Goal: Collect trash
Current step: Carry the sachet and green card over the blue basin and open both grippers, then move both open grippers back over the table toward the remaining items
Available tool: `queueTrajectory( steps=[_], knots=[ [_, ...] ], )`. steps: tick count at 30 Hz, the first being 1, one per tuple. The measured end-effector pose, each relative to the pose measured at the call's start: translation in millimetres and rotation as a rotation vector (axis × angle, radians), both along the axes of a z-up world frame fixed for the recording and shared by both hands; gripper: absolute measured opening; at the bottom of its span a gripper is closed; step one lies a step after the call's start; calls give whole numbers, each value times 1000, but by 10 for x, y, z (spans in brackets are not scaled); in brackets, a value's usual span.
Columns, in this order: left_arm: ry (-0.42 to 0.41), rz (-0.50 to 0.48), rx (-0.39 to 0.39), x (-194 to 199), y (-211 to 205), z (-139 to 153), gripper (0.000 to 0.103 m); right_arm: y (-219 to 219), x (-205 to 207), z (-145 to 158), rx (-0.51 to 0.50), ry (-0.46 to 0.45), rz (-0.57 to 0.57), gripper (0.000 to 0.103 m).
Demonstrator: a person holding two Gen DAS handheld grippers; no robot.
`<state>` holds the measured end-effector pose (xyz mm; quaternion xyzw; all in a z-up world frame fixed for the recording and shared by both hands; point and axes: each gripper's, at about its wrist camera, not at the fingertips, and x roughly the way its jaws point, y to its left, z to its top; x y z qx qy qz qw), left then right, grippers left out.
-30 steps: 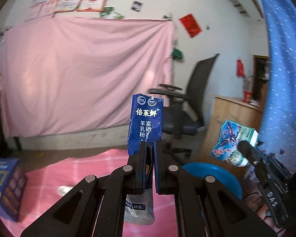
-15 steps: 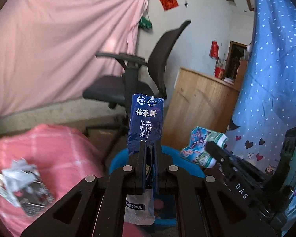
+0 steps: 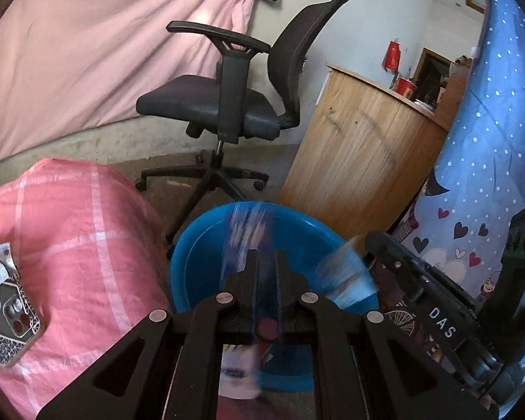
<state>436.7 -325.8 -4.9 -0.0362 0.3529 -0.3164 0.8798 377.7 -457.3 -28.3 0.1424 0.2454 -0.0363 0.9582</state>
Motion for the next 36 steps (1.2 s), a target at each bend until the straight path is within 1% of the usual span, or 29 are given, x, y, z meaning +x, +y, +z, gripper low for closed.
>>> queueTrajectory(
  steps=[3,5,7,9,10,12,17,19,21,22,23,24,25,26,27,30,36],
  knots=[
    [0,13,0,3,54,-9,16,12,-1,21,-4,-7,-1,39],
    [-3,26,-7,-4,93,7,17,9,2,30,0,-14,-2,48],
    [-7,39,-20,-9,138,26,17,16,-12,46,1,-25,-1,52],
    [-21,59,-28,-24,207,61,20,35,-25,73,0,-44,3,56],
    [-29,69,-31,-38,242,82,22,48,-35,91,-1,-55,6,59],
    [-57,96,-43,-78,342,133,30,91,-64,138,-5,-86,11,63],
    [-127,158,-45,-176,564,258,35,234,-136,290,-16,-171,34,77],
    [-152,187,-44,-217,662,304,42,304,-162,348,-23,-204,45,82],
    [-186,228,-50,-272,784,352,56,374,-181,401,-26,-230,57,88],
    [-207,256,-56,-309,868,383,59,407,-193,425,-27,-242,62,95],
    [-223,279,-63,-339,949,399,64,446,-199,452,-30,-255,66,101],
    [-236,295,-66,-367,1010,410,73,492,-214,480,-34,-272,70,103],
    [-252,319,-69,-407,1085,426,79,532,-228,505,-38,-285,76,103],
    [-271,352,-72,-446,1169,442,91,571,-241,528,-43,-296,82,103],
    [-290,383,-73,-482,1246,452,98,623,-251,556,-50,-311,88,103],
    [-339,468,-69,-581,1485,470,101,773,-287,610,-65,-352,118,103],
    [-398,567,-28,-789,1890,455,101,1140,-307,702,-100,-411,176,103]
  ],
)
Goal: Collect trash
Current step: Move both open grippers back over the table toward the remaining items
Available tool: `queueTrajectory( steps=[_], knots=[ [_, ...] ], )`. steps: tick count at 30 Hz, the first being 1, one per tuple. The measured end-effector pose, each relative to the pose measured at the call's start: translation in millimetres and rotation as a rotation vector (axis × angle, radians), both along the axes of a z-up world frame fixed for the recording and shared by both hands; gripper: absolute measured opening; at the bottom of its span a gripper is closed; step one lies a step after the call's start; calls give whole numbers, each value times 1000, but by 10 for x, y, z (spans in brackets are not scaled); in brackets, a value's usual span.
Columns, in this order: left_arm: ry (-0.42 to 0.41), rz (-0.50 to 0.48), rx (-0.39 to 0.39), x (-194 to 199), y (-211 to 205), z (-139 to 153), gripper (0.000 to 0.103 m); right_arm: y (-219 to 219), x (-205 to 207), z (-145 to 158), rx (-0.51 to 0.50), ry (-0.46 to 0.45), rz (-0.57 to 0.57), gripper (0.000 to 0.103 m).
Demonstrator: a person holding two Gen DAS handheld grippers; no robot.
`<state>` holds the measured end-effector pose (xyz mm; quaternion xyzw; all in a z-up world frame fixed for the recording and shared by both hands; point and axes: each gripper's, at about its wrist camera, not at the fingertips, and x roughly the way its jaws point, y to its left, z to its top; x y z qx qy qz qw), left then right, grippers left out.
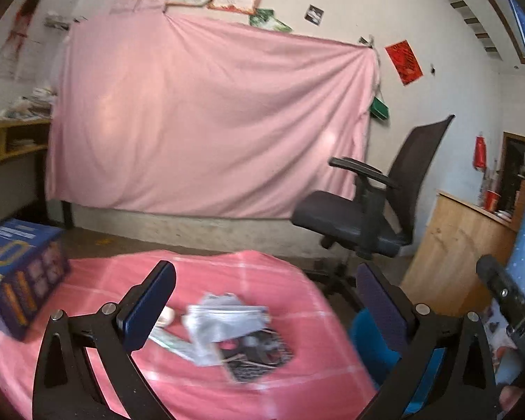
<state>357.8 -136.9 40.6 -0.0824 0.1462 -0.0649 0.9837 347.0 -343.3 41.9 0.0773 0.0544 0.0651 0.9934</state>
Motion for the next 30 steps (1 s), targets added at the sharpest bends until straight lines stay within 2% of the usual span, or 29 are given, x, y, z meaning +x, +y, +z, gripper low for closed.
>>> queueTrajectory(
  steps=[14,21,30],
  knots=[
    [-71,168,43,-400,813,-142,101,830,33,-54,-109,-48,126,103],
    [-41,204,71,-404,1050,-324,101,1135,172,-234,-189,31,183,103],
    [42,180,108,-186,1193,-572,101,1369,479,-540,-289,226,231,103]
  ],
)
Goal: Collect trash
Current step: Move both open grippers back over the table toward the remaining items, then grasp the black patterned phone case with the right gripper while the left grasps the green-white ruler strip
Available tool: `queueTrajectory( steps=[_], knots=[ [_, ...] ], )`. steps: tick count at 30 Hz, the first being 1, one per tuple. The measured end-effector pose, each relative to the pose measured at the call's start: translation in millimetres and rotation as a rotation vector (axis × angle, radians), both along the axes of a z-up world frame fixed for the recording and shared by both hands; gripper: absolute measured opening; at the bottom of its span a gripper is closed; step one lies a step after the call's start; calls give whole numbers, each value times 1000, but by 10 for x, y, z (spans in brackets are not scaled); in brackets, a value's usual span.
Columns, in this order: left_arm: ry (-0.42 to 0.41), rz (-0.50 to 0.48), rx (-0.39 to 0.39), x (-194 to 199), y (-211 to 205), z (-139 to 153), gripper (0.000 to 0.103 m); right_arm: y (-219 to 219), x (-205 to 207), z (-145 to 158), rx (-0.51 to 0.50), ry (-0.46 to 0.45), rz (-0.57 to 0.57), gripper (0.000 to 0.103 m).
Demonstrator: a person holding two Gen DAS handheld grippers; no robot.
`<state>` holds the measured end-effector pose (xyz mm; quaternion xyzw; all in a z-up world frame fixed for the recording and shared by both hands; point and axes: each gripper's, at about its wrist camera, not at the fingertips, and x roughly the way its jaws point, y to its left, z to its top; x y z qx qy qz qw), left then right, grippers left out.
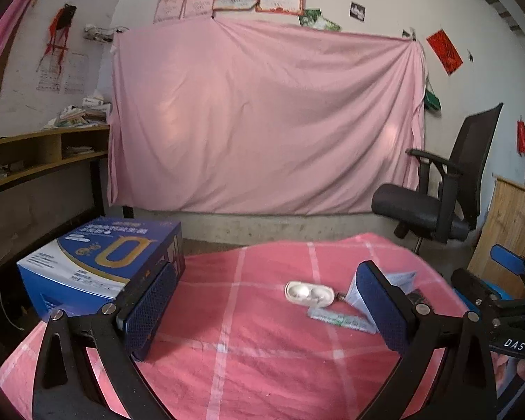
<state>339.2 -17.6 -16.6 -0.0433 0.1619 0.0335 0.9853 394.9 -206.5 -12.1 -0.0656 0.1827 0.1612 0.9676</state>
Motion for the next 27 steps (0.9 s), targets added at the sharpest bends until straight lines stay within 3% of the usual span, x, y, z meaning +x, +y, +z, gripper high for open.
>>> queueTrajectory(
  steps=[10,19,22,27],
  knots=[
    [224,-77,-10,438,-17,-290,100,91,352,-336,-60,260,20,103],
    [331,-97,-48,645,-10,-398,97,143,537,-551,-70,426,70,103],
    [364,-119,-76,713,-12,-413,91,107,527,-546,-43,445,90,97],
    [430,-176,-138,804,-56,-464,67,-17,523,-532,-13,463,82,83]
  ],
)
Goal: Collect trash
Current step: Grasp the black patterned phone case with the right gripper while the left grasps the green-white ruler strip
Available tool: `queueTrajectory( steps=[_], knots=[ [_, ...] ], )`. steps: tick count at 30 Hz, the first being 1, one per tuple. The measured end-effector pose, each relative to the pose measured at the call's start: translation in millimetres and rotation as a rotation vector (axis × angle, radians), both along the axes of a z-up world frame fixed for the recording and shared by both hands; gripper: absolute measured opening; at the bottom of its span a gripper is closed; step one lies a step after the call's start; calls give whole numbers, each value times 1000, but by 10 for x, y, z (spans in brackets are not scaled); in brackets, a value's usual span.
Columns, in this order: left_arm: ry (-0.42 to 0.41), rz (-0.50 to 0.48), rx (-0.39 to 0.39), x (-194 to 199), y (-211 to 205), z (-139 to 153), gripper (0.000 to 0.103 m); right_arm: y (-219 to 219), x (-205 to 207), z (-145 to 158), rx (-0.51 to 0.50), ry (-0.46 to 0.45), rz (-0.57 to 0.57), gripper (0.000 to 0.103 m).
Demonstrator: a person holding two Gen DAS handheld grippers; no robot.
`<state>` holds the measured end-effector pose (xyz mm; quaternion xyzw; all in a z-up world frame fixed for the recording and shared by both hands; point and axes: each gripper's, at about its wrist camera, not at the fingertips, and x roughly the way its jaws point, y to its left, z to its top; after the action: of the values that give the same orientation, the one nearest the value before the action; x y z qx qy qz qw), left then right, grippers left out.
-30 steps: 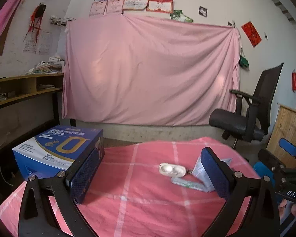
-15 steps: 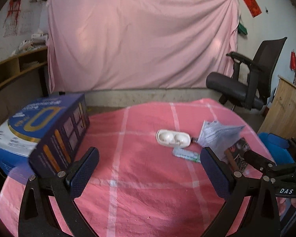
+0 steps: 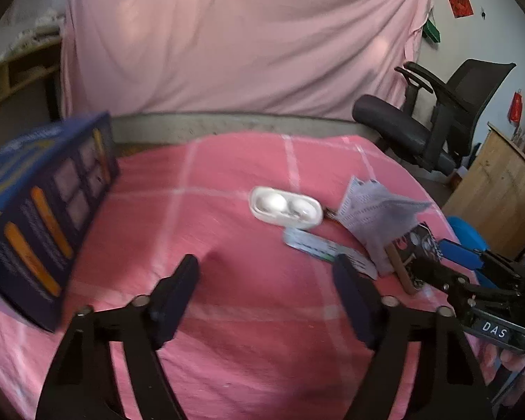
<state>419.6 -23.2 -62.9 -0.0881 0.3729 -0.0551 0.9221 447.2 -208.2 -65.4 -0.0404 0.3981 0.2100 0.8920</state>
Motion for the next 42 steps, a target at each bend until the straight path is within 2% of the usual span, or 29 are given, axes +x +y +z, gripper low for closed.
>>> queueTrajectory(
  steps=[2,5,7,9,14,19,24,33,40,41,42],
  knots=[
    [10,-4,-20,32,-36,12,67,-64,7,4,21,10,-5,76],
    [14,-20,-47,81,-87,31,67,-115,30,-4,60,26,-5,77],
    [19,-17,-49,134,-122,43,63,-106,22,7,64,26,9,78],
    [29,-2,-44,181,-123,47,58,-68,-8,16,54,16,23,81],
    [30,-5,-51,187,-70,69,55,59,-73,46,27,-11,68,95],
    [31,-3,-48,207,-106,71,55,185,-50,-18,-17,12,87,100],
    [34,-4,-37,233,-132,56,55,241,-39,-59,-56,18,72,100],
    [43,-10,-41,278,-237,44,55,-129,-35,23,-10,4,-25,99],
    [55,-2,42,386,-466,4,55,-407,3,39,52,25,-84,99],
    [56,-1,53,393,-495,-4,52,-415,4,39,55,26,-83,99],
    [55,-4,64,396,-525,-13,45,-415,4,38,56,27,-81,99]
  ],
)
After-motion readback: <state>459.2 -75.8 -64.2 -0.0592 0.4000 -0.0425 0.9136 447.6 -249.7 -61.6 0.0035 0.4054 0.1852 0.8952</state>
